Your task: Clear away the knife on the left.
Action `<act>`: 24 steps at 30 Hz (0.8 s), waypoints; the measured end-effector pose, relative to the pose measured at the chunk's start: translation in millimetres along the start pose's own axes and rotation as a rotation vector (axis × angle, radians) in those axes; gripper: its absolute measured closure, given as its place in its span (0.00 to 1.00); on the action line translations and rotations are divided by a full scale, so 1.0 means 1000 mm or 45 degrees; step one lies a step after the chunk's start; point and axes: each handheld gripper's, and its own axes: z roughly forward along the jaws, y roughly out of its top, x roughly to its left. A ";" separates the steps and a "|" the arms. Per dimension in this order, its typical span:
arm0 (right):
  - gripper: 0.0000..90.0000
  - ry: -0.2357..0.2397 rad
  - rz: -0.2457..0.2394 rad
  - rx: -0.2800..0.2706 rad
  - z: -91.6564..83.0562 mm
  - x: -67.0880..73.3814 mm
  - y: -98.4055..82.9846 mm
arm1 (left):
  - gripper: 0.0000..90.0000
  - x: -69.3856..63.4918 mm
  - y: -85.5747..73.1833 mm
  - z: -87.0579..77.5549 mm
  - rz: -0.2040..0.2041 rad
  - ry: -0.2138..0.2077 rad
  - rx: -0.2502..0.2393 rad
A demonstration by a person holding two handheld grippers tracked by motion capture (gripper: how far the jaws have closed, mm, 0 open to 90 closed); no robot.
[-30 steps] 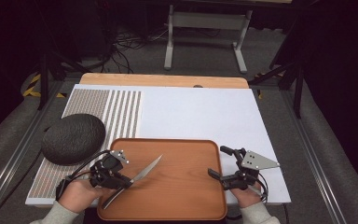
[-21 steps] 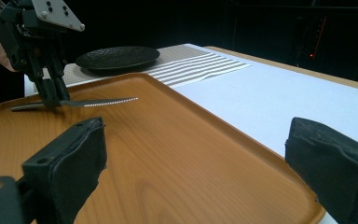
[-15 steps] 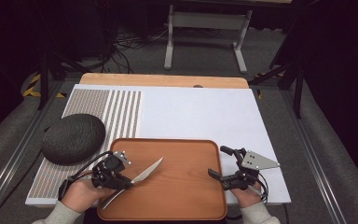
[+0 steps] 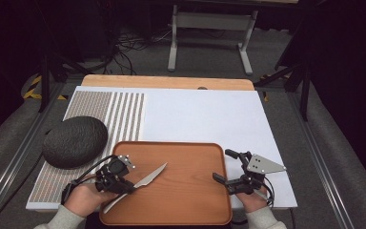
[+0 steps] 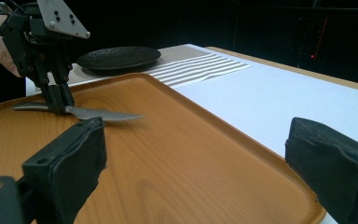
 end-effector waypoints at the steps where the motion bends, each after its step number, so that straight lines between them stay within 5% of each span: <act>1: 0.06 0.000 -0.001 0.000 0.000 0.000 0.000 | 0.88 0.000 0.000 0.000 0.002 0.001 -0.001; 9: 0.06 0.000 -0.002 0.000 0.000 0.000 0.000 | 0.86 -0.001 0.000 -0.001 0.037 0.026 0.009; 13: 0.06 0.000 -0.004 -0.001 0.000 0.000 0.000 | 0.75 -0.001 0.001 -0.003 0.042 0.040 0.004; 17: 0.06 -0.001 -0.005 -0.001 0.000 0.000 0.000 | 0.64 -0.003 0.001 -0.009 0.053 0.040 -0.047; 19: 0.06 -0.001 -0.004 0.000 0.000 0.000 0.000 | 0.57 -0.006 0.002 -0.012 0.109 0.049 -0.102; 24: 0.06 -0.002 -0.005 -0.002 0.000 0.000 0.000 | 0.58 -0.011 0.005 -0.013 0.149 0.055 -0.156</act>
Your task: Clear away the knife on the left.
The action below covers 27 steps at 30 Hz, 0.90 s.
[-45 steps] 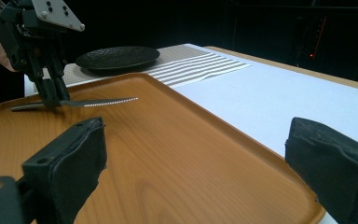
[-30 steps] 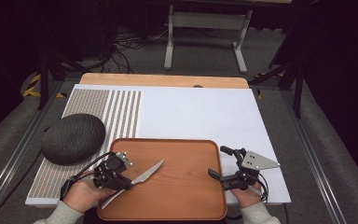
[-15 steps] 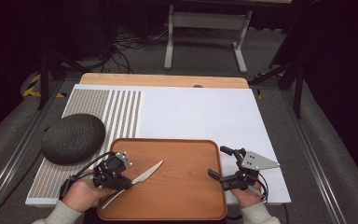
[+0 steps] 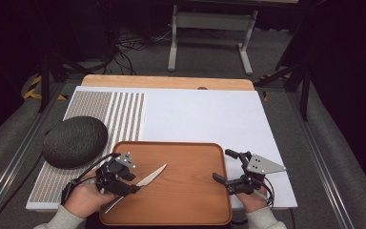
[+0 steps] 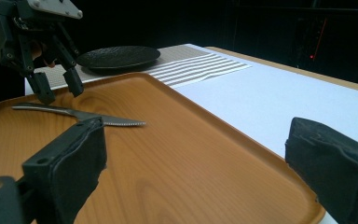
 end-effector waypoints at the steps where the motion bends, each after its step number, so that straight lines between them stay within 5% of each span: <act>1: 0.06 0.000 0.000 0.000 0.000 0.000 0.000 | 0.65 -0.001 0.001 0.000 0.011 -0.006 -0.032; 3: 0.06 0.000 0.000 0.000 0.000 0.000 0.000 | 0.88 -0.007 0.003 0.001 0.058 0.014 -0.057; 6: 0.06 0.000 0.001 0.000 0.000 0.000 0.000 | 1.00 -0.011 0.006 0.006 0.097 0.026 -0.040; 18: 0.06 -0.002 0.004 0.002 0.000 0.000 0.000 | 1.00 -0.015 0.015 0.030 0.151 0.039 0.135; 27: 0.06 -0.003 0.001 -0.001 0.000 0.000 0.000 | 1.00 -0.012 0.014 0.029 0.140 0.055 0.133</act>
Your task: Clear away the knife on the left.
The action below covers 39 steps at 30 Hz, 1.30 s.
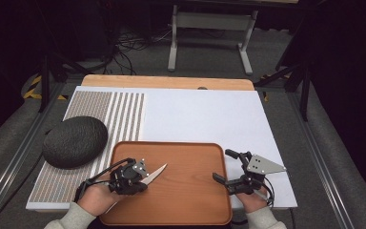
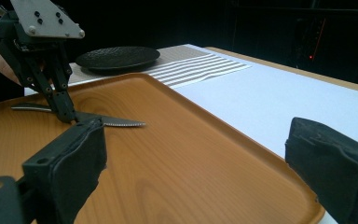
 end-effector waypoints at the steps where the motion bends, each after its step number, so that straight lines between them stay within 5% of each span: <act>1: 0.06 -0.003 -0.001 0.001 0.000 0.000 0.000 | 1.00 0.001 -0.001 0.000 -0.007 0.001 -0.004; 39: 0.06 -0.004 -0.004 0.004 -0.001 -0.001 0.000 | 1.00 0.035 -0.031 -0.014 -0.221 0.052 -0.067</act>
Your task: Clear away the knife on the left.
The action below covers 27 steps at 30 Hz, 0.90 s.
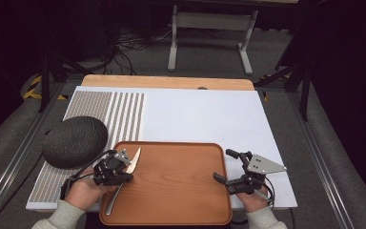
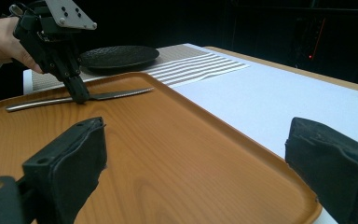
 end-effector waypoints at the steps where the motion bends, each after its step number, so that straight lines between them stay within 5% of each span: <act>1: 0.06 0.000 0.000 0.000 0.000 0.000 0.000 | 1.00 0.000 -0.001 -0.001 -0.013 0.004 0.006; 27: 0.06 0.002 0.000 -0.003 -0.001 0.000 0.000 | 1.00 0.014 -0.015 -0.009 -0.109 0.016 -0.001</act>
